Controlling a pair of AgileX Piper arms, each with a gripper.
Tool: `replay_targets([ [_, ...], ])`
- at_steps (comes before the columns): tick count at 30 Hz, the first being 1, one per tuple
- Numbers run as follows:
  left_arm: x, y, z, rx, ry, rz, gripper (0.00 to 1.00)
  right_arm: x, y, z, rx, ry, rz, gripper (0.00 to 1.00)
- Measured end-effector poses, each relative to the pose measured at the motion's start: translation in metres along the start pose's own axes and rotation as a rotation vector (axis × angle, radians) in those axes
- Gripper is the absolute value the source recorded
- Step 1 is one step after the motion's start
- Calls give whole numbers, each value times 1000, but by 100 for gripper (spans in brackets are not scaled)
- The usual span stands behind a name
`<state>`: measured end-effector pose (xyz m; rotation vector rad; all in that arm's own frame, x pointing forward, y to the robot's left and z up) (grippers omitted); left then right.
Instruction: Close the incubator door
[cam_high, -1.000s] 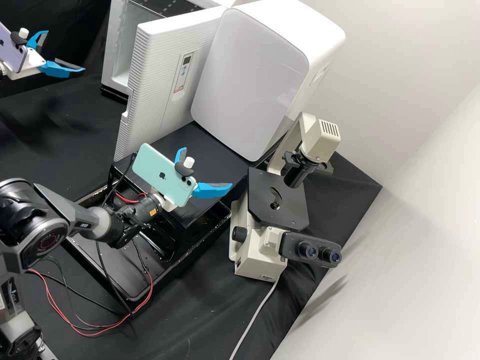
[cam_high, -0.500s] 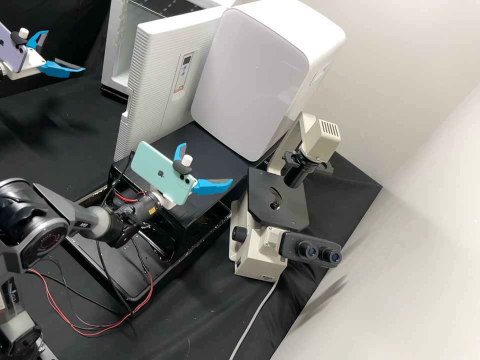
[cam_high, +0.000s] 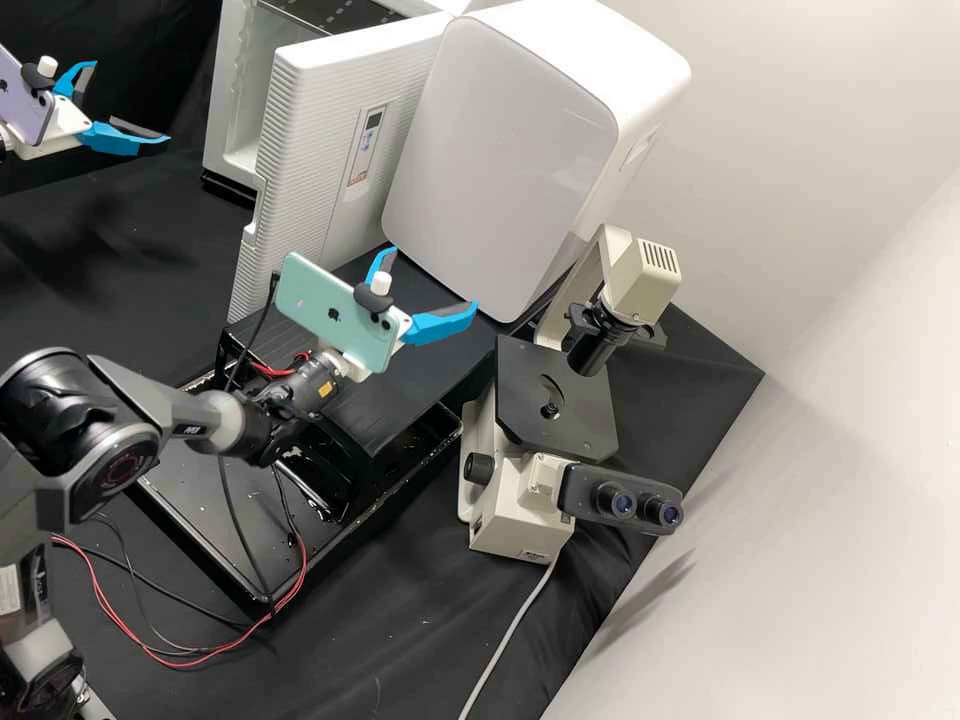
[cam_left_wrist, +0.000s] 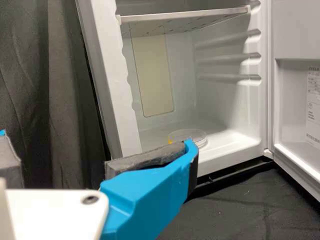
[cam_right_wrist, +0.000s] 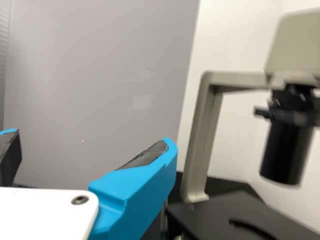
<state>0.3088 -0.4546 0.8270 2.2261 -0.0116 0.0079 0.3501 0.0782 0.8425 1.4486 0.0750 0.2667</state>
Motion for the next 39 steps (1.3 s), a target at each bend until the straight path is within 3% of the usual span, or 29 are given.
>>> replay_targets([
  [6,0,0,0,0,0,0,100,25,-3,-11,-83,62,19,0],
  [15,0,0,0,0,0,0,100,57,-3,-35,-119,172,42,0],
  [20,0,0,0,0,0,0,100,70,-8,-43,-162,203,26,0],
  [33,0,0,0,0,0,0,100,92,-25,-75,-170,267,-18,0],
  [39,0,0,0,0,0,0,100,107,-36,-86,-206,290,-26,0],
])
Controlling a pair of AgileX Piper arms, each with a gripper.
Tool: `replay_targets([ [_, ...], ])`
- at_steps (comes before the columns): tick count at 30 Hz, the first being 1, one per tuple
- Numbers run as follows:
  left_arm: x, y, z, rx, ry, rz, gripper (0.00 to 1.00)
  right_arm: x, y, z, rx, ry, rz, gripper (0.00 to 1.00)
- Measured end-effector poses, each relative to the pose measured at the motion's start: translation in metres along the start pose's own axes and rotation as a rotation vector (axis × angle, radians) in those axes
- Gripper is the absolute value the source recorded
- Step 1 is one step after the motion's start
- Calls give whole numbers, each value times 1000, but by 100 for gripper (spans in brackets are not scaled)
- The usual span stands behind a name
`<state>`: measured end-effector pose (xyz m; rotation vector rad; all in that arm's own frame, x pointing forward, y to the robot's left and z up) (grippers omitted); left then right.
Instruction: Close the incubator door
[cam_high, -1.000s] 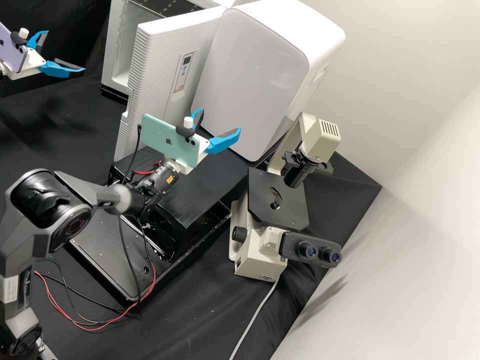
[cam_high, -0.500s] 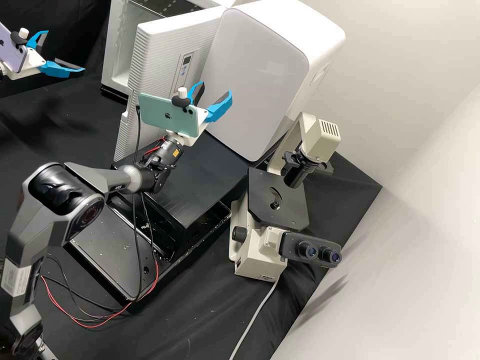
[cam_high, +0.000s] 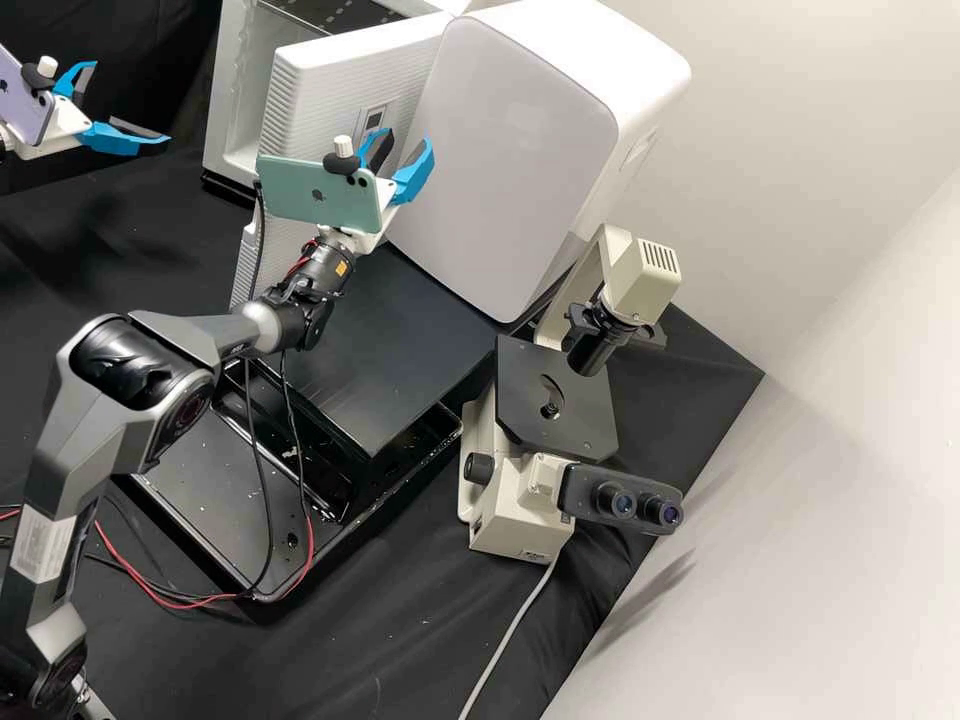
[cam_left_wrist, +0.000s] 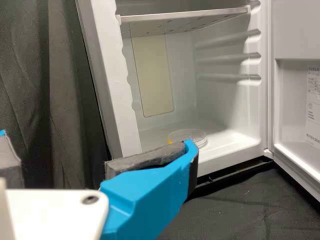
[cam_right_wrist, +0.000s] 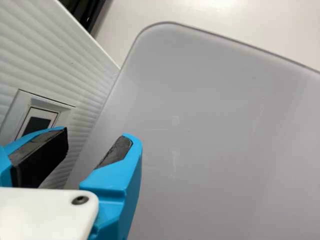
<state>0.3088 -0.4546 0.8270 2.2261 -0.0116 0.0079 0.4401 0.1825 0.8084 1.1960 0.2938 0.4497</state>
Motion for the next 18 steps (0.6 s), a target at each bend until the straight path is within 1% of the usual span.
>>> replay_targets([
  [3,0,0,0,0,0,0,100,10,-7,-3,-12,1,-24,0],
  [4,0,0,0,0,0,0,100,14,-10,-4,-25,2,-29,0],
  [7,0,0,0,0,0,0,100,24,-16,-8,-49,12,-40,0],
  [9,0,0,0,0,0,0,100,31,-22,-9,-52,5,-54,0],
  [11,0,0,0,0,0,0,100,39,-23,-11,-66,11,-49,0],
  [14,0,0,0,0,0,0,100,48,-25,-10,-69,16,-40,0],
  [18,0,0,0,0,0,0,100,63,-25,-19,-80,42,-20,0],
])
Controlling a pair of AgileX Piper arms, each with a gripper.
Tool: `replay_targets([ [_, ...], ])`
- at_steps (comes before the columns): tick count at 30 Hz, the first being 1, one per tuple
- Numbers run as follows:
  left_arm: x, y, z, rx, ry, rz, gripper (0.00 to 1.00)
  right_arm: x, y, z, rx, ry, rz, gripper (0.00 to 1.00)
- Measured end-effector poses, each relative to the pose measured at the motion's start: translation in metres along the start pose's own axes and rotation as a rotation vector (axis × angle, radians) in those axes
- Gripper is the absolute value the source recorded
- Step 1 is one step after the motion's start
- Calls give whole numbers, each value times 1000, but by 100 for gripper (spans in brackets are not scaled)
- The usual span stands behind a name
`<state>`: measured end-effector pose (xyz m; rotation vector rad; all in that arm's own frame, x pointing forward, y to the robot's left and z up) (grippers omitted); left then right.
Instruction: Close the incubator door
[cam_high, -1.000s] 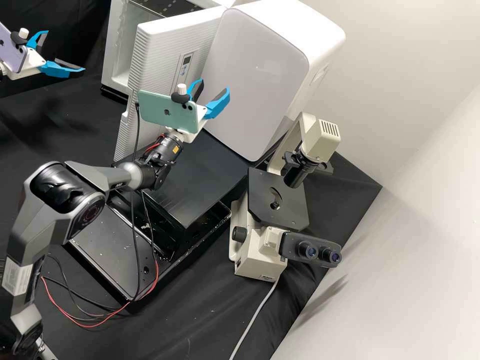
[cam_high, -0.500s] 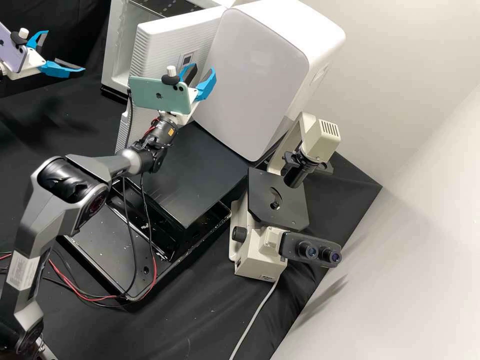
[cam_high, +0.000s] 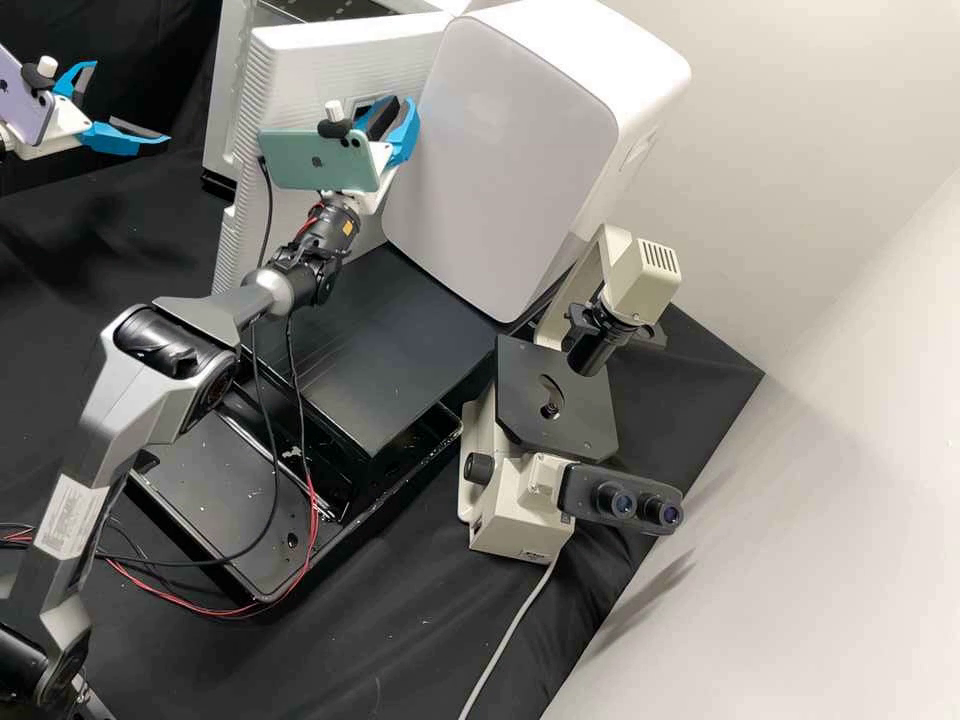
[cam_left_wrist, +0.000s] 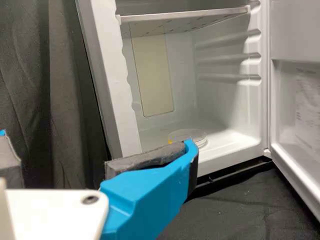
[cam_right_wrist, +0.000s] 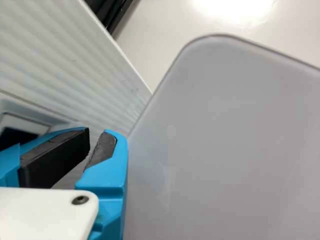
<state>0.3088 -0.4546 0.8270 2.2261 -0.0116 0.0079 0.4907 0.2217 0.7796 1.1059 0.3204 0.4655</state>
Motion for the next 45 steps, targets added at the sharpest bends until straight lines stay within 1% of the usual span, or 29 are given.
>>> replay_targets([
  [2,0,0,0,0,0,0,100,7,0,-5,-6,8,-1,0],
  [6,0,0,0,0,0,0,100,16,-5,-18,-21,19,-36,0],
  [10,0,0,0,0,0,0,100,23,-5,-30,-39,40,-52,0],
  [12,0,0,0,0,0,0,100,27,-7,-35,-55,50,-53,0],
  [14,0,0,0,0,0,0,100,30,-5,-40,-59,60,-43,0],
  [16,0,0,0,0,0,0,100,34,-4,-40,-66,63,-29,0],
  [22,0,0,0,0,0,0,100,42,-7,-37,-70,59,-21,0],
  [27,0,0,0,0,0,0,100,44,-12,-29,-74,41,-37,0],
  [30,0,0,0,0,0,0,100,44,-12,-26,-75,36,-36,0],
  [35,0,0,0,0,0,0,100,44,-11,-25,-76,35,-35,0],
  [39,0,0,0,0,0,0,100,41,-18,-23,-75,31,-51,0],
  [41,0,0,0,0,0,0,100,39,-25,-21,-73,28,-69,0],
  [42,0,0,0,0,0,0,100,36,-30,-20,-72,26,-79,100],
  [44,0,0,0,0,0,0,100,31,-36,-17,-87,15,-76,100],
  [45,0,0,0,0,0,0,100,28,-39,-15,-98,4,-88,100],
])
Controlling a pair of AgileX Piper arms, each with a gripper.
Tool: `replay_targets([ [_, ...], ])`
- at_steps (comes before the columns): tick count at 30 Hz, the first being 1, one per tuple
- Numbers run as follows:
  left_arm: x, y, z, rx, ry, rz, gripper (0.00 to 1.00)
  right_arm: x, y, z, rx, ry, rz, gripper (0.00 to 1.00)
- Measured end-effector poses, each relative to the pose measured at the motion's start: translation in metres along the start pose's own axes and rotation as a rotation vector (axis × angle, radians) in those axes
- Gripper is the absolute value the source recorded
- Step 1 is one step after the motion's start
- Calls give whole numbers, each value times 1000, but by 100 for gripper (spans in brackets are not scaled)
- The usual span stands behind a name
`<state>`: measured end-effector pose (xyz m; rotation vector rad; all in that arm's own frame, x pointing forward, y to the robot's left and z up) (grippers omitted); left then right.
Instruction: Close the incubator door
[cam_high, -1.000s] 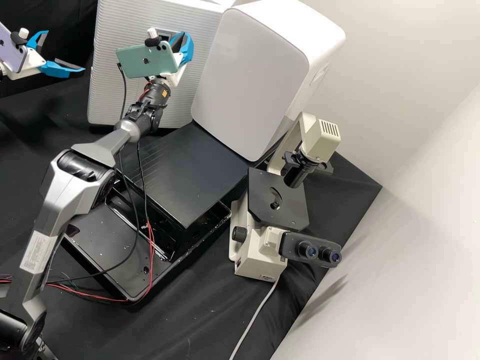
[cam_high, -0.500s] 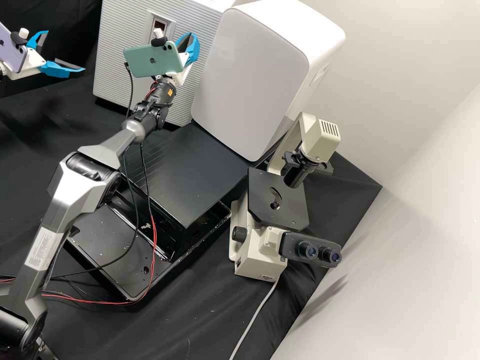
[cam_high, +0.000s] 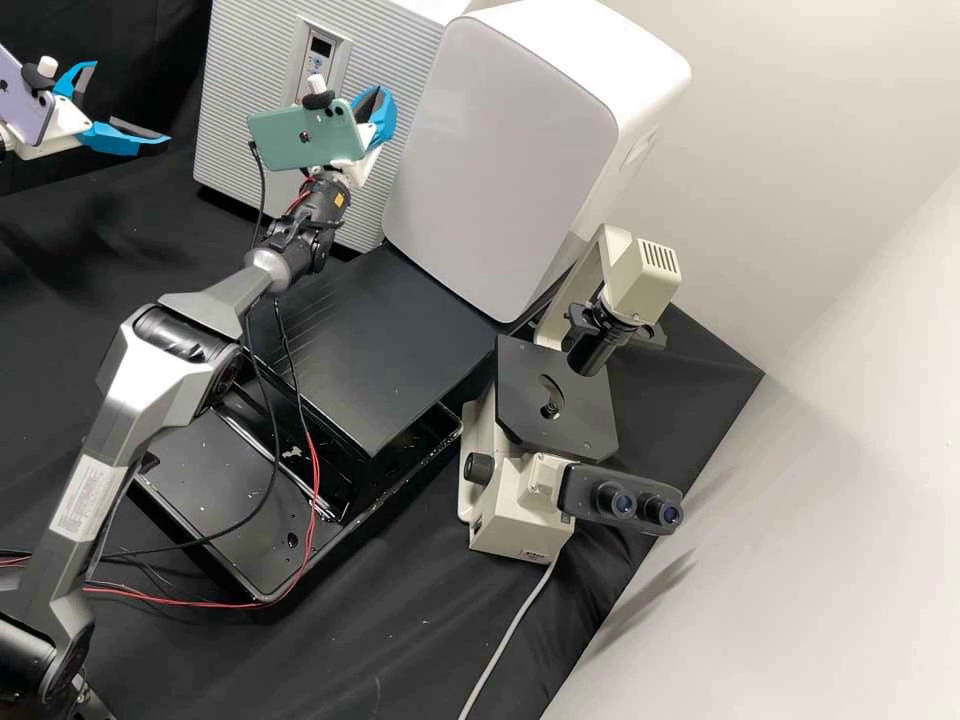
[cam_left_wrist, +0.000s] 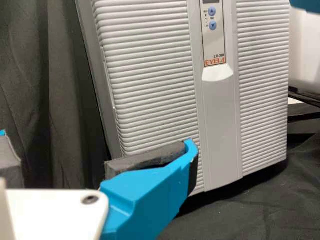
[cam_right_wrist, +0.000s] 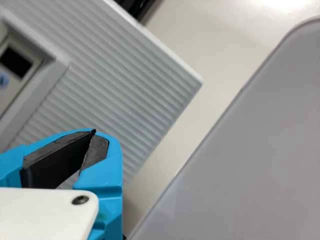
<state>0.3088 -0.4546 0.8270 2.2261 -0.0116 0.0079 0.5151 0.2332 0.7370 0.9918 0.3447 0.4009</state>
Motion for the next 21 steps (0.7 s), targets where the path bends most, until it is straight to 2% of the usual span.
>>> replay_targets([
  [1,0,0,0,0,0,0,100,-4,-2,1,-1,-13,-8,100],
  [3,0,0,0,0,0,0,100,-14,-2,3,21,-39,-17,100],
  [5,0,0,0,0,0,0,100,-26,3,3,45,-56,6,100],
  [7,0,0,0,0,0,0,100,-40,14,1,71,-60,65,100],
  [10,0,0,0,0,0,0,100,-63,27,-3,121,-37,144,100],
  [11,0,0,0,0,0,0,100,-75,31,-4,158,-20,181,100],
  [12,0,0,0,0,0,0,100,-84,35,-4,180,3,203,100],
  [14,0,0,0,0,0,0,100,-97,41,-4,207,47,232,100],
  [17,0,0,0,0,0,0,100,-116,45,2,264,74,252,100],
  [21,0,0,0,0,0,0,100,-138,46,11,317,67,258,100],
])
